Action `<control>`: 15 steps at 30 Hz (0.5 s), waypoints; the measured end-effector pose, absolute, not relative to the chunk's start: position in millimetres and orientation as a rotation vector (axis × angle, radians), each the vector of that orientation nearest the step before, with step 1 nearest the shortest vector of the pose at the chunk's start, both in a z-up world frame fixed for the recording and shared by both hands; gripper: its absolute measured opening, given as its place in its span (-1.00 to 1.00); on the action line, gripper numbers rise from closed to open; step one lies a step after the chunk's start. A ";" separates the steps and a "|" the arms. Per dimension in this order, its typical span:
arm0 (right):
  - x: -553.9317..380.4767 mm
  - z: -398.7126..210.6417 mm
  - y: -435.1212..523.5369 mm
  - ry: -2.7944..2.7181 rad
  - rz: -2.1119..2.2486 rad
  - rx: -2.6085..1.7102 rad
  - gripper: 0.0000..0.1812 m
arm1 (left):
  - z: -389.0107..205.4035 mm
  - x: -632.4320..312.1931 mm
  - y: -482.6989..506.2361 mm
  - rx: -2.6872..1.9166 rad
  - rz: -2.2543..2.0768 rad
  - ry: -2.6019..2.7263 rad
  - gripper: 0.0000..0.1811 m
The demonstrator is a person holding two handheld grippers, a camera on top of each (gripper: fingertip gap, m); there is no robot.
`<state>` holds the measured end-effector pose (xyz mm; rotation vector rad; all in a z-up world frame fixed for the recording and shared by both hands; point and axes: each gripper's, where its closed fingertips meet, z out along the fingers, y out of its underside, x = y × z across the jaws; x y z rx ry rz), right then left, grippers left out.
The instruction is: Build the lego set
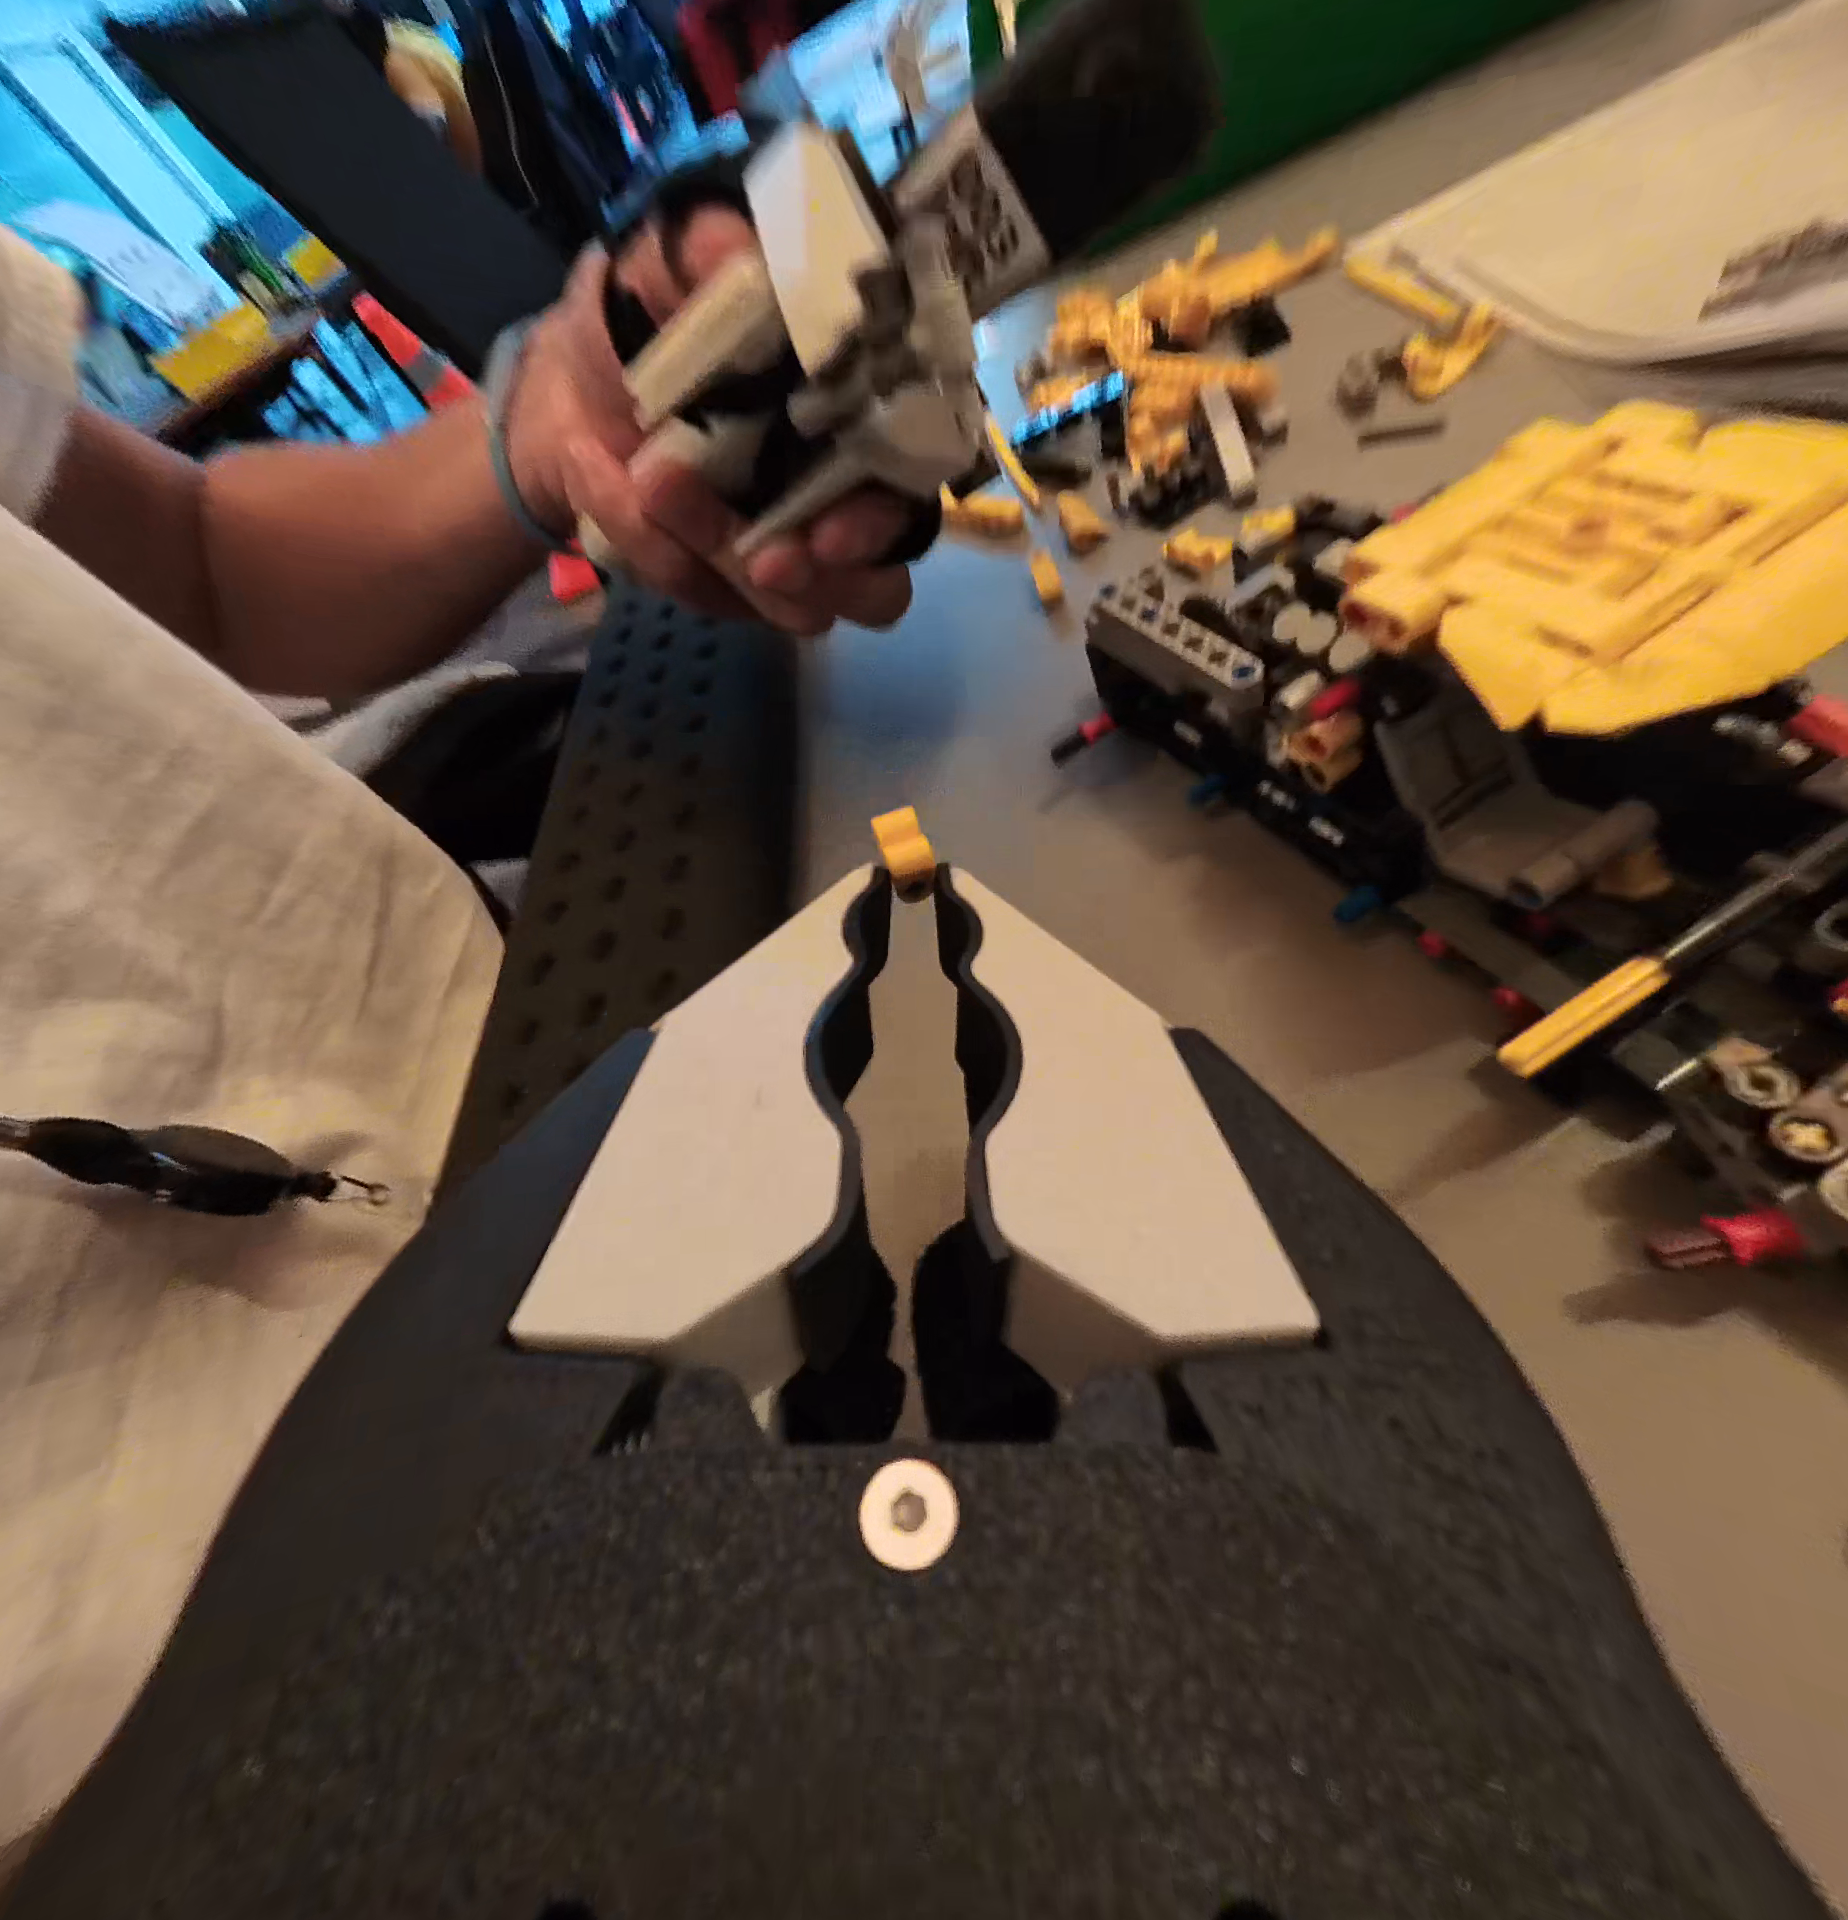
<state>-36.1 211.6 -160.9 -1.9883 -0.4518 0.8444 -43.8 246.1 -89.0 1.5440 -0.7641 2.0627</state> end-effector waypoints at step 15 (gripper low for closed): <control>-41.7 -188.0 206.5 -0.510 0.814 -2.132 -0.91 | -99.2 -46.5 244.6 1.661 2.018 -0.935 -0.96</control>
